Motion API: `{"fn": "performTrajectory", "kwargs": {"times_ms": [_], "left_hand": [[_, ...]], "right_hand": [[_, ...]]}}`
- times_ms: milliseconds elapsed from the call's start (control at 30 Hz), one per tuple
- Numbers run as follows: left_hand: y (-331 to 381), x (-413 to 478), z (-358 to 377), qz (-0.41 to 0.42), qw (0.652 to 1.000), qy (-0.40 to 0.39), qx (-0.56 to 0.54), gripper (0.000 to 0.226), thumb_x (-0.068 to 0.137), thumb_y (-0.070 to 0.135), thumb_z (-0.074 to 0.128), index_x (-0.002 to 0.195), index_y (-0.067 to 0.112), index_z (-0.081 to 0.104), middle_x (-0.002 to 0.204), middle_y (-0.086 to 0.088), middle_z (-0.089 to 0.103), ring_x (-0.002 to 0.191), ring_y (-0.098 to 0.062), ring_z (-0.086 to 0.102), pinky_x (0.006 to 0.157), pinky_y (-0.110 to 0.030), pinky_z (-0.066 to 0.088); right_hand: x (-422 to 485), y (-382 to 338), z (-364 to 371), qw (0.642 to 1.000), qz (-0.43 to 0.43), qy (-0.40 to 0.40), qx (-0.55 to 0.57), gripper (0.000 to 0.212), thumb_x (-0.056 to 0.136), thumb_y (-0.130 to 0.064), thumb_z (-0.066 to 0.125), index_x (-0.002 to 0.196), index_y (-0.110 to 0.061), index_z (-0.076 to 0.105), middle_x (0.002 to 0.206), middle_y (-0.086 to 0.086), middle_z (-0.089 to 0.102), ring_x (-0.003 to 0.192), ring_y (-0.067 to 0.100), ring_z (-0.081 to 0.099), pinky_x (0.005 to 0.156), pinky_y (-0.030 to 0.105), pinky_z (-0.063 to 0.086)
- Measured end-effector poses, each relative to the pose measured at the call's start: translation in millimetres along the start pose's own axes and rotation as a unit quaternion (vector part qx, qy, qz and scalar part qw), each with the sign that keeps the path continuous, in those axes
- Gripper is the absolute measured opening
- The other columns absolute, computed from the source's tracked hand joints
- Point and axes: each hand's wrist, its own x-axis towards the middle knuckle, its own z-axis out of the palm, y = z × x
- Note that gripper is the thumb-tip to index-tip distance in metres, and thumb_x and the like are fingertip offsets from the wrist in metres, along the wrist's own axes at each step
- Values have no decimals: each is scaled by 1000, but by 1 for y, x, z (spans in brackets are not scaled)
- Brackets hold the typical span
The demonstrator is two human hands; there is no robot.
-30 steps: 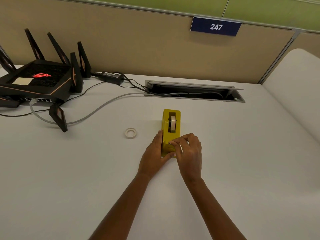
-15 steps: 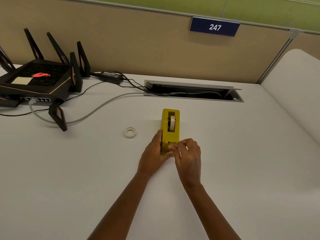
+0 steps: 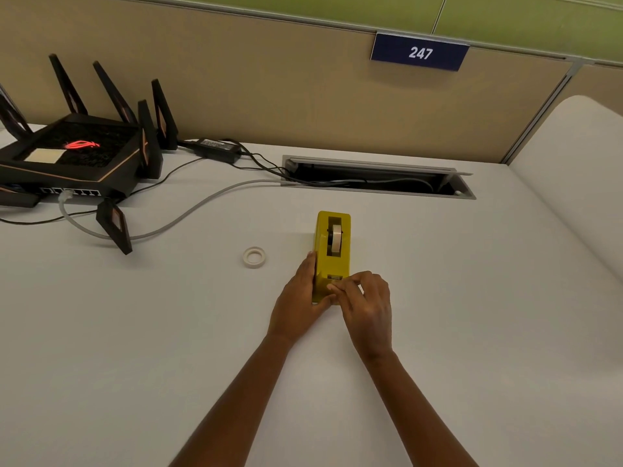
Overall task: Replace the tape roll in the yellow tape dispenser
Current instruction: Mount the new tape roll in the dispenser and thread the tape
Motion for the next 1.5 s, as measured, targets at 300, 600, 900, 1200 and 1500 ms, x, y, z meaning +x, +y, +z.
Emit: {"fn": "performTrajectory", "kwargs": {"times_ms": [300, 600, 900, 1200, 1500], "left_hand": [[-4, 0, 0, 18, 999, 23, -15, 73, 80, 34, 63, 138, 19, 23, 145, -4, 39, 126, -23, 46, 97, -25, 37], [-5, 0, 1, 22, 1000, 21, 0, 74, 80, 34, 63, 139, 18, 20, 147, -5, 36, 129, -23, 43, 103, -34, 39], [0, -6, -4, 27, 1000, 4, 13, 75, 81, 29, 63, 140, 15, 19, 148, -7, 34, 131, -24, 40, 106, -39, 39], [-3, -13, -9, 43, 992, 20, 120, 51, 93, 13, 37, 140, 8, 18, 151, -12, 27, 138, -25, 28, 113, -33, 24], [0, 0, -8, -5, 933, -17, 359, 49, 96, 12, 21, 141, 5, 3, 155, -14, 5, 144, -27, 4, 118, -36, 9]], "right_hand": [[-6, 13, 4, 995, -91, -15, -37, 10, 77, -18, 66, 71, -10, 70, 60, 9, 66, 56, 23, 62, 55, 27, 49], [-8, 12, -1, 997, -50, -51, -2, 25, 87, -21, 56, 71, -8, 69, 65, 11, 69, 58, 24, 64, 54, 26, 52], [-21, 24, -19, 992, 37, -118, 0, 15, 64, -6, 80, 69, -6, 66, 66, 12, 65, 56, 27, 61, 51, 30, 53], [-2, 40, -24, 969, 147, -196, -6, 14, 88, -6, 54, 94, 0, 65, 95, 21, 65, 85, 35, 60, 69, 44, 51], [11, 57, -9, 933, 170, -311, -62, 36, 97, -22, 33, 130, -9, 39, 135, 12, 47, 120, 26, 48, 96, 37, 43]]}}
